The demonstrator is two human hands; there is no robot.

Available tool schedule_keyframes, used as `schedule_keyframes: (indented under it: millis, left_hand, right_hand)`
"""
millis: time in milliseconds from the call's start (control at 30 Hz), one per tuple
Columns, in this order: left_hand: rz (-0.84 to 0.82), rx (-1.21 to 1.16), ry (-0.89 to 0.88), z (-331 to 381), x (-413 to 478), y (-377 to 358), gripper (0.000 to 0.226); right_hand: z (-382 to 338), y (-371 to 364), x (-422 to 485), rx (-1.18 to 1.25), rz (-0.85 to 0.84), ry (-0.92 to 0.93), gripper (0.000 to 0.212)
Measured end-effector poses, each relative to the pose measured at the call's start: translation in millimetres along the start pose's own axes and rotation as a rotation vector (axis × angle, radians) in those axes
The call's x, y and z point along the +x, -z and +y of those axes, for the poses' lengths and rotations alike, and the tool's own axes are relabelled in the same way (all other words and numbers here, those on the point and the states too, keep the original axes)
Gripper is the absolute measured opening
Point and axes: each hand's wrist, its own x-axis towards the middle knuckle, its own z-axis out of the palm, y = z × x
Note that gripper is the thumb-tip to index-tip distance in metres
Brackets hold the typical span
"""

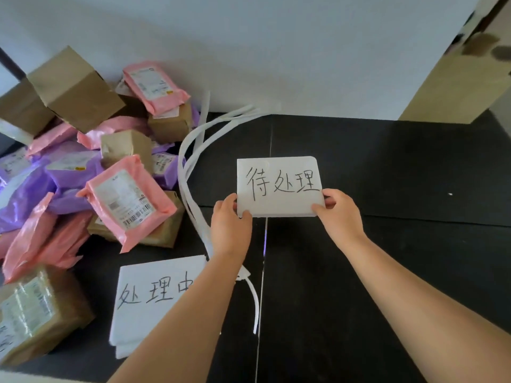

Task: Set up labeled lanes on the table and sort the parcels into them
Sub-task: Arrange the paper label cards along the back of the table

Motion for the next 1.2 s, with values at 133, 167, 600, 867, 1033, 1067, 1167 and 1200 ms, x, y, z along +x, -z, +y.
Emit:
schedule_keyframes:
  millis: [133,167,600,867,1033,1067,1167,1200]
  left_hand:
    - [-0.007,0.007,-0.011,11,49,-17,0.033]
    - [-0.009,0.013,-0.015,13,64,-22,0.03]
    - [-0.211,0.18,-0.174,28,241,-98,0.043]
    - [-0.295,0.211,-0.147,38,296,-131,0.044]
    - [-0.241,0.204,-0.113,39,308,-132,0.044]
    - [-0.23,0.213,-0.111,39,309,-131,0.044]
    - [-0.179,0.236,-0.085,35,312,-124,0.044]
    - [-0.162,0.239,-0.071,34,313,-122,0.044]
  right_hand:
    - [-4,-10,48,0.006,-0.019,-0.009,0.039]
    - [-5,-14,59,-0.002,-0.015,-0.013,0.038]
    - [-10,-71,218,-0.071,0.035,-0.137,0.048]
    - [-7,-86,268,-0.105,0.059,-0.136,0.048]
    - [-17,-96,282,-0.125,0.052,-0.115,0.049]
    - [-20,-98,283,-0.128,0.047,-0.107,0.049]
    - [-30,-107,287,-0.154,0.011,-0.065,0.05]
    - [-34,-110,287,-0.171,-0.003,-0.049,0.05]
